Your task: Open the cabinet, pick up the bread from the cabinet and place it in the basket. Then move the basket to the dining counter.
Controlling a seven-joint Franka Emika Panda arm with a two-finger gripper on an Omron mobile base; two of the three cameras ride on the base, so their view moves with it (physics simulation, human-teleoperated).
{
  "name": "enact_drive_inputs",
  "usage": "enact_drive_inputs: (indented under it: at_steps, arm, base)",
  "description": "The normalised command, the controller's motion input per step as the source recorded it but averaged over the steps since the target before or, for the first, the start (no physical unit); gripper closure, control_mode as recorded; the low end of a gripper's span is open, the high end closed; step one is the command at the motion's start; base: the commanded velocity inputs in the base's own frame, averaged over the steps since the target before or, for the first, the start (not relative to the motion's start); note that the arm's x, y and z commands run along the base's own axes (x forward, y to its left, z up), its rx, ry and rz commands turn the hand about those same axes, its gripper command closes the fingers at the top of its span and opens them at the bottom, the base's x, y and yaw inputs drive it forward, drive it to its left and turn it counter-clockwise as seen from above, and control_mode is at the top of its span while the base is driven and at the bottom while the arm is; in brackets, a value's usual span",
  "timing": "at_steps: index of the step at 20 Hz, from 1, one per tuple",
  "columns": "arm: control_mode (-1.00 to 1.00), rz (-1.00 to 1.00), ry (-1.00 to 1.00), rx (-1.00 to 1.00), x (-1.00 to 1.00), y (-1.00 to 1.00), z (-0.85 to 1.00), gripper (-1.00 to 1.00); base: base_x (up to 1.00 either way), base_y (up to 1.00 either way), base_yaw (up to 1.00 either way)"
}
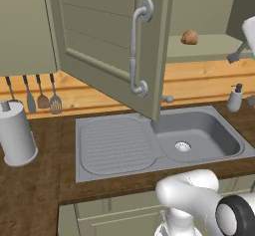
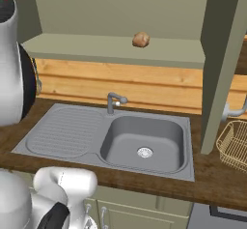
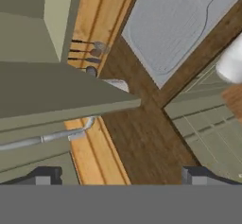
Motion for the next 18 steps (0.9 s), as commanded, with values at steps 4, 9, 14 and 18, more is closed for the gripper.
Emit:
enact_drive_inputs:
  at_steps: [4, 9, 14, 18]
  arm:
    - [-1.00, 0.01, 0.04, 0.16, 1.00, 0.11, -0.21, -1.00]
    - [-1.00, 0.01, 0.10, 0.19, 0.97, 0.05, 0.00, -1.00]
    - [-1.00, 0.11, 0.10, 0.11, 0.70, 0.38, 0.00, -1.00]
    - [-1.00, 0.26, 0.07, 0.08, 0.17, 0.93, 0.00, -1.00]
  base:
    - [0.00, 0.00, 0.00]
    - [0.00, 0.00, 0.00]
    - [0.00, 0.00, 0.00]
    - [0.00, 0.00, 0.00]
